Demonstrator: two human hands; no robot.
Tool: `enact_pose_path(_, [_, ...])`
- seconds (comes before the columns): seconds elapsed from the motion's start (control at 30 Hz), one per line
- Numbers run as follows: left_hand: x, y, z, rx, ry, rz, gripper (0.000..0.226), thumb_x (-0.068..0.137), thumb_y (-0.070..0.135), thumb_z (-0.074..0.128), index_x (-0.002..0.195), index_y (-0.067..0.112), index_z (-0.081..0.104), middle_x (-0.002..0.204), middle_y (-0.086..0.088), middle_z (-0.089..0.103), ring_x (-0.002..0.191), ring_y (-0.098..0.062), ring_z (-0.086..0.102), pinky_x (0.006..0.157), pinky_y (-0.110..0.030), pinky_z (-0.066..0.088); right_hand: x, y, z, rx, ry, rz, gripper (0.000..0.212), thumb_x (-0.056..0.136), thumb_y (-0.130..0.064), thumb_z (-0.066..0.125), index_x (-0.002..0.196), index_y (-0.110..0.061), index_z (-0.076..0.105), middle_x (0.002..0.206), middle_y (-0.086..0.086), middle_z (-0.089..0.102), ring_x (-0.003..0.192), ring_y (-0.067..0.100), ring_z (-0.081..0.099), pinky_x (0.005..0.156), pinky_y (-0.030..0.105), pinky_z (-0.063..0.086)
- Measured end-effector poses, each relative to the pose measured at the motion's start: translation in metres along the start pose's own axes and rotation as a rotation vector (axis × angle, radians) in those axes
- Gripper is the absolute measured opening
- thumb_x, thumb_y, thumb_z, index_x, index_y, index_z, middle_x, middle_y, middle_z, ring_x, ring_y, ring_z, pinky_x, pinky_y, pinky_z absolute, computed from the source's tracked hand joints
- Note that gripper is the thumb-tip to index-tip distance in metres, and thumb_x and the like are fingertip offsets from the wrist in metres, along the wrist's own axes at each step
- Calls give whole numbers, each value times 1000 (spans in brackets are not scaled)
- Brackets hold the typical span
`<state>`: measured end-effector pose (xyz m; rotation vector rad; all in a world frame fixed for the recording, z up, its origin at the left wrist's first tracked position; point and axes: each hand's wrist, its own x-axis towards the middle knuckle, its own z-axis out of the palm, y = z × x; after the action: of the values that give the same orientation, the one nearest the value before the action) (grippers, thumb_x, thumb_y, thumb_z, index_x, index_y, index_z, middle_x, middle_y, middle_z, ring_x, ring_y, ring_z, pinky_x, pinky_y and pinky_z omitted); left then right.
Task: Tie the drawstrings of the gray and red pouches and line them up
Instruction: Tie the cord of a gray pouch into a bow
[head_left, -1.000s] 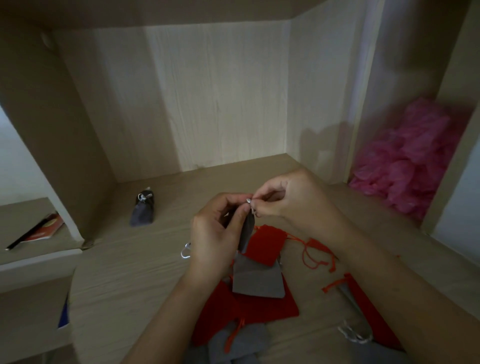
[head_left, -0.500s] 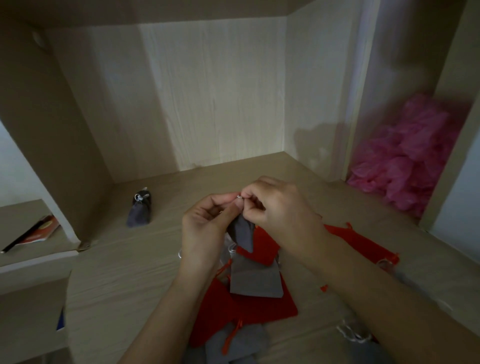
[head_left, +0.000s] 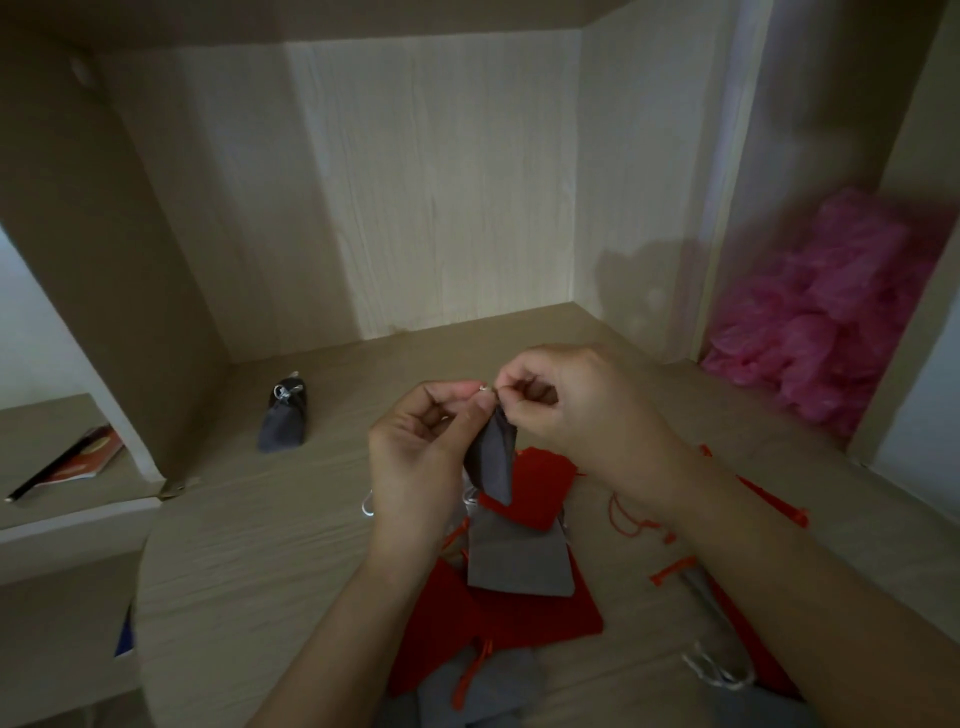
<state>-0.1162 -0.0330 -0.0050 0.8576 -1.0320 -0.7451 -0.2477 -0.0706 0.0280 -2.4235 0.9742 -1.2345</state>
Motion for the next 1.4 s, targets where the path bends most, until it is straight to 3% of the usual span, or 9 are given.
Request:
enact_pose_path(0.13, [0, -2, 0, 94, -29, 55, 10, 81, -5, 63, 81, 4, 66, 64, 4, 69, 62, -3, 64, 60, -13, 50, 3, 3, -11, 62, -130, 85, 6, 82, -13, 69, 83, -17, 74, 66, -14, 65, 65, 1, 64, 59, 10, 47])
enact_pose_path(0.27, [-3, -3, 2, 185, -76, 120, 11, 82, -5, 63, 80, 6, 66, 67, 6, 70, 65, -3, 66, 62, -14, 51, 3, 2, -13, 27, -130, 84, 4, 78, -11, 72, 79, -14, 75, 65, -10, 66, 61, -2, 61, 53, 7, 42])
enact_pose_path(0.43, [-3, -4, 1, 217, -126, 131, 13, 82, -5, 63, 79, 7, 66, 68, 7, 70, 65, -4, 65, 63, -15, 51, 2, 2, -26, 155, -202, 141, 6, 79, -8, 72, 79, -13, 75, 67, 0, 71, 59, 5, 66, 60, 17, 54])
enact_pose_path(0.63, [-1, -6, 1, 193, -128, 94, 13, 81, -3, 64, 79, 10, 67, 71, 4, 72, 69, -6, 68, 64, -17, 53, 2, 2, -12, -192, -123, -70, 6, 71, -14, 69, 65, -14, 68, 47, -15, 44, 53, -10, 50, 50, 4, 34])
enact_pose_path(0.8, [0, -7, 1, 157, -126, 62, 10, 82, -1, 64, 82, 9, 67, 73, 4, 73, 71, -7, 69, 66, -17, 53, 0, 8, -2, -227, -10, -141, 13, 65, -17, 61, 53, -12, 59, 46, -8, 41, 61, 8, 47, 49, 6, 31])
enact_pose_path(0.97, [2, -8, 1, 154, -129, 25, 11, 82, -2, 63, 81, 8, 67, 73, 6, 73, 71, -4, 68, 63, -14, 51, -1, 15, 7, -82, 39, -67, 19, 67, -17, 61, 57, -26, 47, 42, -16, 33, 45, -2, 44, 46, 5, 27])
enact_pose_path(1.1, [3, -6, 1, 117, -126, 9, 7, 81, -1, 65, 83, 6, 68, 70, 5, 72, 69, -4, 67, 62, -13, 51, -3, 19, 10, 86, 38, 16, 11, 72, -8, 68, 67, -16, 62, 53, -13, 49, 51, -1, 48, 51, 6, 32])
enact_pose_path(1.27, [4, -3, -3, 99, -112, 14, 8, 81, -1, 65, 86, 5, 68, 69, 2, 71, 67, -8, 68, 62, -15, 52, -3, 23, 12, 480, -15, 226, 19, 81, -1, 63, 71, -17, 64, 64, -4, 62, 59, 6, 55, 58, 19, 45])
enact_pose_path(1.4, [5, -7, -8, 232, -25, 145, 17, 79, 0, 69, 95, 6, 65, 78, -1, 72, 75, -13, 70, 71, -22, 56, -2, 18, 10, 679, -85, 301, 7, 84, -4, 67, 87, -10, 69, 81, 3, 72, 75, 11, 68, 68, 20, 53])
